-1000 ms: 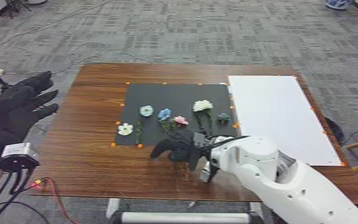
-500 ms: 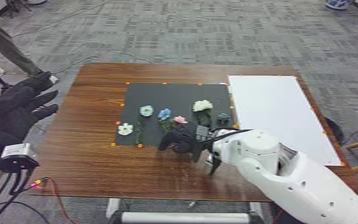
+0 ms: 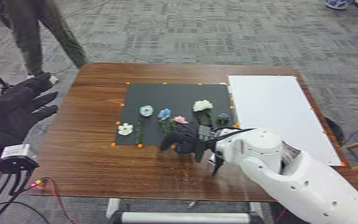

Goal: Arrange flowers

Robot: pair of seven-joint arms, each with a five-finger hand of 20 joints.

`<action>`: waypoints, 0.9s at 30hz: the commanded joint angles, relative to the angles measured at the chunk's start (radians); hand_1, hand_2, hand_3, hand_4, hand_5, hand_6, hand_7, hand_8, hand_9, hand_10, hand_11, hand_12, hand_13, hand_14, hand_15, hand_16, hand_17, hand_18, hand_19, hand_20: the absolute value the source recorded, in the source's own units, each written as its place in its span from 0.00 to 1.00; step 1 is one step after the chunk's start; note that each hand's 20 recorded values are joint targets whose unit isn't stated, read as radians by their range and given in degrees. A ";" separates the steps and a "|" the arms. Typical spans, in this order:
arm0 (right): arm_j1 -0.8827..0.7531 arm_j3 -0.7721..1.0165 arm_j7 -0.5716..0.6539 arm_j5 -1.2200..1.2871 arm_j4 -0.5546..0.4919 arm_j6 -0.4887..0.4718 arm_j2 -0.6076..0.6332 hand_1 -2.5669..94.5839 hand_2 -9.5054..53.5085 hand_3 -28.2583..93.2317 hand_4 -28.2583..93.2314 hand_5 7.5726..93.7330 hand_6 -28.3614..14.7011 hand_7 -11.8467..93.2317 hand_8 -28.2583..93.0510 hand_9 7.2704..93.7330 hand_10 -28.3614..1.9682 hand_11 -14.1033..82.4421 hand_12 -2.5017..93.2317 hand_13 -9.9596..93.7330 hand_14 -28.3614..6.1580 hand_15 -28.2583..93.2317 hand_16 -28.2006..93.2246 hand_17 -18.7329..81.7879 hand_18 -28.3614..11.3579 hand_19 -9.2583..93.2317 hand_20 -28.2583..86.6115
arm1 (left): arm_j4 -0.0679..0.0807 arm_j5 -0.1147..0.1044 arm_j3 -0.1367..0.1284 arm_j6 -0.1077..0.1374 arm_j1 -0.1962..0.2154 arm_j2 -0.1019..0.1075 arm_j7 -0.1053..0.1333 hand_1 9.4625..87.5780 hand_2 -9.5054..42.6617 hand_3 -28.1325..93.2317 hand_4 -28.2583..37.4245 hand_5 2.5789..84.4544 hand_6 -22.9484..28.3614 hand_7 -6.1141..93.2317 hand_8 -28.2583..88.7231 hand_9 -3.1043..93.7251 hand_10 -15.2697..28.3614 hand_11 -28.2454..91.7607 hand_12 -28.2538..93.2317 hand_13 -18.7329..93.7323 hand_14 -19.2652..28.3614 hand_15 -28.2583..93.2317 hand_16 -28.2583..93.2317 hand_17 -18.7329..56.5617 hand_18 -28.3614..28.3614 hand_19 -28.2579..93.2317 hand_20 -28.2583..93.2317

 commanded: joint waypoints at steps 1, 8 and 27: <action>-0.012 0.007 -0.011 -0.012 -0.017 -0.013 -0.026 0.19 0.68 1.00 0.20 0.45 0.74 0.28 0.10 0.98 0.62 0.77 0.35 0.97 0.69 0.94 0.51 0.79 0.10 1.00 0.87 | -0.005 -0.004 -0.001 0.009 -0.002 -0.005 -0.006 0.19 0.12 0.82 0.05 0.26 0.47 0.27 0.16 0.21 0.54 0.35 0.40 0.23 0.65 0.54 0.22 0.07 0.85 0.55 0.31; 0.002 -0.023 -0.005 -0.024 -0.008 -0.024 -0.027 0.19 0.68 1.00 0.19 0.46 0.74 0.28 0.10 0.98 0.63 0.77 0.34 0.97 0.69 0.94 0.51 0.79 0.11 1.00 0.87 | -0.004 -0.005 0.000 0.011 -0.006 -0.002 -0.004 0.19 0.12 0.82 0.05 0.26 0.48 0.27 0.16 0.21 0.55 0.35 0.40 0.23 0.66 0.54 0.21 0.07 0.85 0.55 0.31; 0.049 -0.059 0.090 0.006 0.024 0.027 0.018 0.19 0.67 1.00 0.18 0.47 0.73 0.28 0.10 0.98 0.64 0.77 0.34 0.97 0.70 0.94 0.50 0.80 0.12 1.00 0.87 | 0.000 -0.004 0.003 0.001 -0.004 0.000 0.000 0.20 0.13 0.82 0.05 0.26 0.49 0.27 0.16 0.21 0.58 0.37 0.39 0.22 0.68 0.56 0.20 0.06 0.86 0.56 0.31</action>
